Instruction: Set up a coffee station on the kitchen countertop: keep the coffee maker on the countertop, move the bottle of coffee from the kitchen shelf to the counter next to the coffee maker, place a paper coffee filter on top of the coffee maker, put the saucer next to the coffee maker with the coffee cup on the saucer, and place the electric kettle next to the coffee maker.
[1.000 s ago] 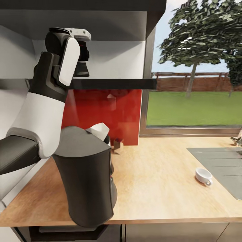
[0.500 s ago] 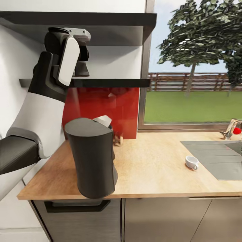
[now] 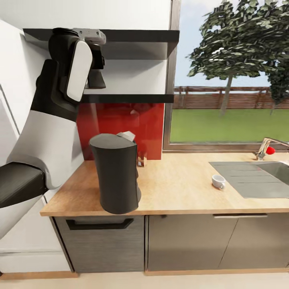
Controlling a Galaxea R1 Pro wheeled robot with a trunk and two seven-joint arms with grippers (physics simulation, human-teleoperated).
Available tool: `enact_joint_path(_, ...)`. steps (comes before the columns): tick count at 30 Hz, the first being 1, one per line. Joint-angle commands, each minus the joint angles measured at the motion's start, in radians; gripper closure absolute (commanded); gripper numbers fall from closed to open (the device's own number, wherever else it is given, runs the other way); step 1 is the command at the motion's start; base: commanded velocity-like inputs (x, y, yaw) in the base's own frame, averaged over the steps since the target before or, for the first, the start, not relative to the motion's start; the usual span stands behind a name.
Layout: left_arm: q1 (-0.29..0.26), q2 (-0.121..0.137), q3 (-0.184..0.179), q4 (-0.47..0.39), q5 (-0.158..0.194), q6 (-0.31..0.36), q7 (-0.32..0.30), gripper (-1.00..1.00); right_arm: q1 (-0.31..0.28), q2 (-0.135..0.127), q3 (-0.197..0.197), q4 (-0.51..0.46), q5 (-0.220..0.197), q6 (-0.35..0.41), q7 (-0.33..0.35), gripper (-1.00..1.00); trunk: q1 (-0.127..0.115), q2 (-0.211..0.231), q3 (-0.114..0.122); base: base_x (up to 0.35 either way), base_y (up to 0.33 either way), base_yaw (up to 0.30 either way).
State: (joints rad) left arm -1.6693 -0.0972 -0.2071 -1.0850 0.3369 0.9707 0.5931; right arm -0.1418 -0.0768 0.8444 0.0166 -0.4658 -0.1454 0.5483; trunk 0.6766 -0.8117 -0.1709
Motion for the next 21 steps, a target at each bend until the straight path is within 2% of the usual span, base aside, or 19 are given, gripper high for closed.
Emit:
enact_joint_path(1,-0.001,0.000,-0.001,-0.001,0.008,0.002,0.010,1.00,-0.001,0.000,0.009,0.002,-0.008,-0.005,0.004,-1.00,0.000,-0.001,-0.002,-0.337,0.000,0.000)
enact_joint_path(8,-0.001,0.001,-0.001,-0.001,0.009,0.003,0.010,1.00,-0.001,0.000,0.009,0.002,-0.008,-0.005,0.005,-1.00,0.000,-0.001,-0.002,-0.300,0.000,0.000)
enact_joint_path(17,-0.001,0.002,-0.001,-0.001,0.011,0.005,0.008,1.00,-0.001,0.000,0.009,0.000,-0.008,-0.005,0.004,-1.00,0.000,-0.001,-0.002,-0.046,0.000,0.000)
enact_joint_path(21,-0.001,0.002,-0.001,-0.001,0.011,0.005,0.008,1.00,-0.001,0.000,0.009,0.000,-0.008,-0.005,0.006,-1.00,0.000,-0.001,-0.002,-0.184,0.000,0.000)
